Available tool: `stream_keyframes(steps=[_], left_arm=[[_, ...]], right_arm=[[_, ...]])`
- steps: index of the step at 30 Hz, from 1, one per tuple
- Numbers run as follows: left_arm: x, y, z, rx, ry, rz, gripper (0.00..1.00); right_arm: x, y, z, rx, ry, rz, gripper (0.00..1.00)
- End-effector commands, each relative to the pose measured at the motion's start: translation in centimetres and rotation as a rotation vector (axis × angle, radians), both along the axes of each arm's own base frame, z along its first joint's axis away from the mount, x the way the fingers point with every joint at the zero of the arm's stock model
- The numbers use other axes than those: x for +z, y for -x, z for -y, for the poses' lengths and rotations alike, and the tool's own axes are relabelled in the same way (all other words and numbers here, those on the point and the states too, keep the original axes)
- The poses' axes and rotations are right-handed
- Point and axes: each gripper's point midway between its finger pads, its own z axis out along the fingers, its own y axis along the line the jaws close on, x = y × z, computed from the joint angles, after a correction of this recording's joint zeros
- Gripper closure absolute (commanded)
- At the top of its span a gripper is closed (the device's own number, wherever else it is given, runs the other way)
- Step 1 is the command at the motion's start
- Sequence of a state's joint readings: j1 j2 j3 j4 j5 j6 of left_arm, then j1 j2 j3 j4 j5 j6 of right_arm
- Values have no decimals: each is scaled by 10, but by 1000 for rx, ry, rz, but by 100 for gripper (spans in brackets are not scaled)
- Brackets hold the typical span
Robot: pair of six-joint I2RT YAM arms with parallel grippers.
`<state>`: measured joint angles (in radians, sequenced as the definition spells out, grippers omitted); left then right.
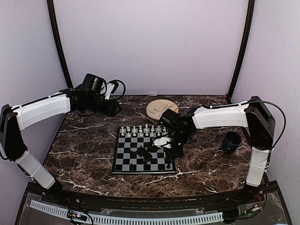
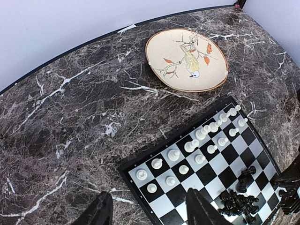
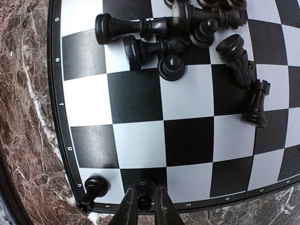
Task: Set up the chess pieces on the board
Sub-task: Place the pawn at a7, then pick up the knight from the chessboard.
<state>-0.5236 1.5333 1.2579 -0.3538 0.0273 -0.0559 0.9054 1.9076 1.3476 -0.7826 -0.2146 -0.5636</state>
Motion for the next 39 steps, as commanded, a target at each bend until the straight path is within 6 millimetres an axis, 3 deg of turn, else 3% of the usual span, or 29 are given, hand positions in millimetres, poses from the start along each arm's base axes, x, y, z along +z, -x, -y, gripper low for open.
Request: stream_keyframes(steps=[1,10,18,21,23,24,26,28,36,37,39], left_arm=[[8,-1,0,-6,6,4,44],[6,-1,0,-7,5,-1,44],[0,-2,2,-13,3,-18,45],[-6,1,10,-56,17,-42,53],[-4,5,22,-100,58,-62,53],[0,6,25,-104,83,-58,46],[10,6,23,-64,112,-28,16],[20,7,20,-36,109,3,2],[42,15,20,-46,13,155,1],[49,23,31,-75,31,184,1],[56,21,22,-33,27,234,1]], right_arm=[[-3,1,-1,1,8,10,85],[9,0,-3,2,-11,13,77],[72,-22,-4,10,-113,80,71],[89,-32,4,-22,-163,97,70],[95,-37,13,-61,-190,117,70],[98,-40,18,-82,-208,125,70],[98,-40,31,-125,-236,122,70],[102,-43,44,-163,-268,135,70],[111,-56,89,-312,-393,230,69],[114,-59,95,-335,-405,242,69],[119,-65,108,-385,-450,257,68]])
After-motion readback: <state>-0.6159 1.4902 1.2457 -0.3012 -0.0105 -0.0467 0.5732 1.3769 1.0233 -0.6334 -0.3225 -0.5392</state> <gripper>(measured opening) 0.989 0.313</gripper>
